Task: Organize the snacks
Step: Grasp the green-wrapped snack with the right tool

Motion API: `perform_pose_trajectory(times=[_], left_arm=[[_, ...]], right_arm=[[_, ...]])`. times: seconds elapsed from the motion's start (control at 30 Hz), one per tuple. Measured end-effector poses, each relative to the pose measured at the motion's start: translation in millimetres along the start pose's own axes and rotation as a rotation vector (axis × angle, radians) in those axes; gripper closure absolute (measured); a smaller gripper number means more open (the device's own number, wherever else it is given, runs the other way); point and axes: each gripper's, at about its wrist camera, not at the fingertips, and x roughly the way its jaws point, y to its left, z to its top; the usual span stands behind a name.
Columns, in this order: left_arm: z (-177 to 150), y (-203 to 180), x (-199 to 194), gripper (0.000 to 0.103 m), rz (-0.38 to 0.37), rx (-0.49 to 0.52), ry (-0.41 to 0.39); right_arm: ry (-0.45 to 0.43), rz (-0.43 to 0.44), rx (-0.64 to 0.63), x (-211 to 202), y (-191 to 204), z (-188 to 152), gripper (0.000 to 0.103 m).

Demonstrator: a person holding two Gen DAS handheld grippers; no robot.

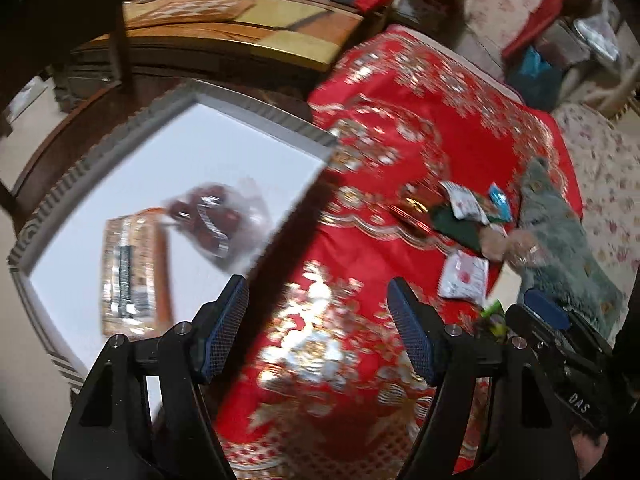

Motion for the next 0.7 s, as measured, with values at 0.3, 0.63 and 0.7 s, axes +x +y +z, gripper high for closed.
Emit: perform_pose_trajectory(times=[0.3,0.63,0.7], left_arm=[[-4.2,-37.9,19.1,0.031,-0.026,0.092,0.047],[-10.6,-48.4,34.6,0.031,-0.022,0.112,0.097],[-12.5,-48.5,37.3,0.031,-0.02,0.112,0.106]], right_arm=[[0.024,-0.051,0.1,-6.7,-50.1,-20.7,0.042],[0.071,-0.024,0.137,4.4,-67.0,-29.0,0.041],[0.102,-0.027,0.139,12.5,-67.0,-32.8,0.041]])
